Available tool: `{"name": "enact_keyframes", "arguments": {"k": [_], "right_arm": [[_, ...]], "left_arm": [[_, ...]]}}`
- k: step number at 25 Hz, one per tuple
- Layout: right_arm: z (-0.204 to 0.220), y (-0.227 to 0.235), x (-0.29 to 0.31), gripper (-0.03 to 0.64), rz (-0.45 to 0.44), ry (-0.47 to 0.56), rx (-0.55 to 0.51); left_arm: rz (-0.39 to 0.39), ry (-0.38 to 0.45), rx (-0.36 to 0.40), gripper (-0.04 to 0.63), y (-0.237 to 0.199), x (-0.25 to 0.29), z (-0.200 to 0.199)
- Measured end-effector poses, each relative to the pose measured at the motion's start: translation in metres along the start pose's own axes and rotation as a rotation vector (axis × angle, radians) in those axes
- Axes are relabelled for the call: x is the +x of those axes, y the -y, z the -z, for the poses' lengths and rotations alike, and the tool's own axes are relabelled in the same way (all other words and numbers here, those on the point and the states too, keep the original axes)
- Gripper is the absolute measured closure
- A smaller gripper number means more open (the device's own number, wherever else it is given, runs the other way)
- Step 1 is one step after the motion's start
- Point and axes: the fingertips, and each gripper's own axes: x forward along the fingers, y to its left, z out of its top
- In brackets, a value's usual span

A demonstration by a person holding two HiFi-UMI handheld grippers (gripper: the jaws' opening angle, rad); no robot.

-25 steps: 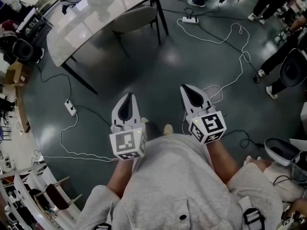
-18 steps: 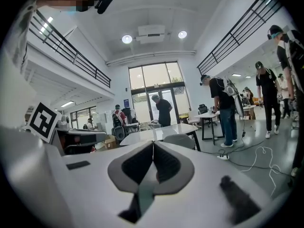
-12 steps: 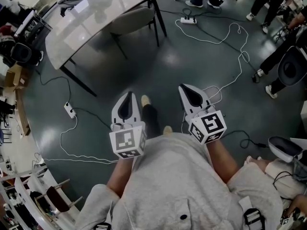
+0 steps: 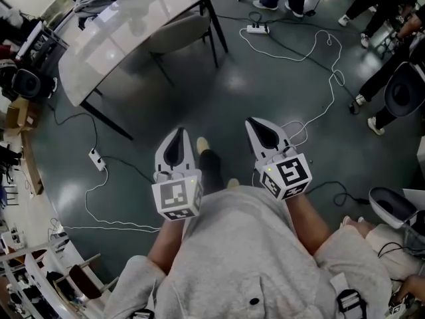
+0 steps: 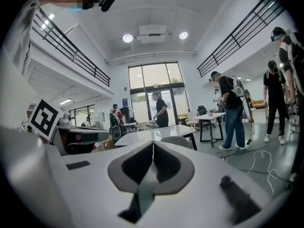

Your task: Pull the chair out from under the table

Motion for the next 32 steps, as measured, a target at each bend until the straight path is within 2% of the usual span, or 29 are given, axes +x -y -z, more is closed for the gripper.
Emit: {"name": "enact_keyframes", "arguments": {"k": [13, 26, 32], "right_arm": [[0.004, 0.014, 0.052, 0.592, -0.039, -0.043, 0.033], [-0.004, 0.021, 0.138, 0.592, -0.072, -0.111, 0.009], [-0.011, 0.025, 0.187, 0.592, -0.06, -0.116, -0.004]], "left_arm": [[0.0, -0.053, -0.009, 0.58, -0.02, 0.045, 0.003], [0.023, -0.097, -0.022, 0.58, -0.069, 0.114, -0.001], [0.034, -0.108, -0.026, 0.58, -0.101, 0.152, -0.005]]}}
